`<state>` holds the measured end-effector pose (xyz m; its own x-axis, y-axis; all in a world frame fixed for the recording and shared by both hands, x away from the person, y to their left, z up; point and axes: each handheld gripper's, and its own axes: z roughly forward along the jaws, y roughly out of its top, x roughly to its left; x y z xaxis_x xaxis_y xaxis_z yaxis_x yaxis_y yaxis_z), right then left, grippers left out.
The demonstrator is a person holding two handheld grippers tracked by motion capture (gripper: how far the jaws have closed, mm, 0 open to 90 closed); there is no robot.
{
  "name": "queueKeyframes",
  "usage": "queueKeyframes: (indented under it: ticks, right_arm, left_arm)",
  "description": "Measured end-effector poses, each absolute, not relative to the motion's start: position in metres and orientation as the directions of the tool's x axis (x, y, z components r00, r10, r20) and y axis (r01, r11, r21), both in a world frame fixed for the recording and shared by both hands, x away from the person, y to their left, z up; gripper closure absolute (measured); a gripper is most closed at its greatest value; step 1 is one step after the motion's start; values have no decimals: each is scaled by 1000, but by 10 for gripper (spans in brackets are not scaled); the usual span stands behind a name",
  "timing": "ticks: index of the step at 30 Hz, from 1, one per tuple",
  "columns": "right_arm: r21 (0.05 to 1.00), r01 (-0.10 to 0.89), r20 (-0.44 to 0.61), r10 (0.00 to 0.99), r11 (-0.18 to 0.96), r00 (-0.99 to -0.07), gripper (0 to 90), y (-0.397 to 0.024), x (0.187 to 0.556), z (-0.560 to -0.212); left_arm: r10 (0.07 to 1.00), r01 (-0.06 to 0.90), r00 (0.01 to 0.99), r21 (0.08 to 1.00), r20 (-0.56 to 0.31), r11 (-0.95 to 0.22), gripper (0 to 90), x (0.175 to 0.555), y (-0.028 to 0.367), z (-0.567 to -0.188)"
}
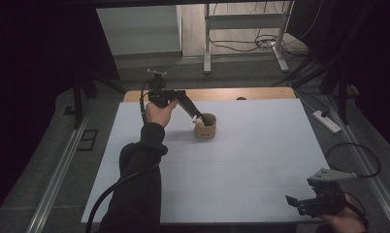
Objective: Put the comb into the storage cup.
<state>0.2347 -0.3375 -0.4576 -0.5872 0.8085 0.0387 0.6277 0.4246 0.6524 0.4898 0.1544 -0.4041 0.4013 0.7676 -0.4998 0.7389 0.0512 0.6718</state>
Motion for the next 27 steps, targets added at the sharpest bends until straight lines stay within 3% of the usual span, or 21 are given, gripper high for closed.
queueKeyframes:
  ticks: [27]
  right_arm:
    - [651,627,38,807,427,-590,2,-337,235,-458]
  left_arm:
    - [852,666,401,745,-336,-20,431,484,151,-413]
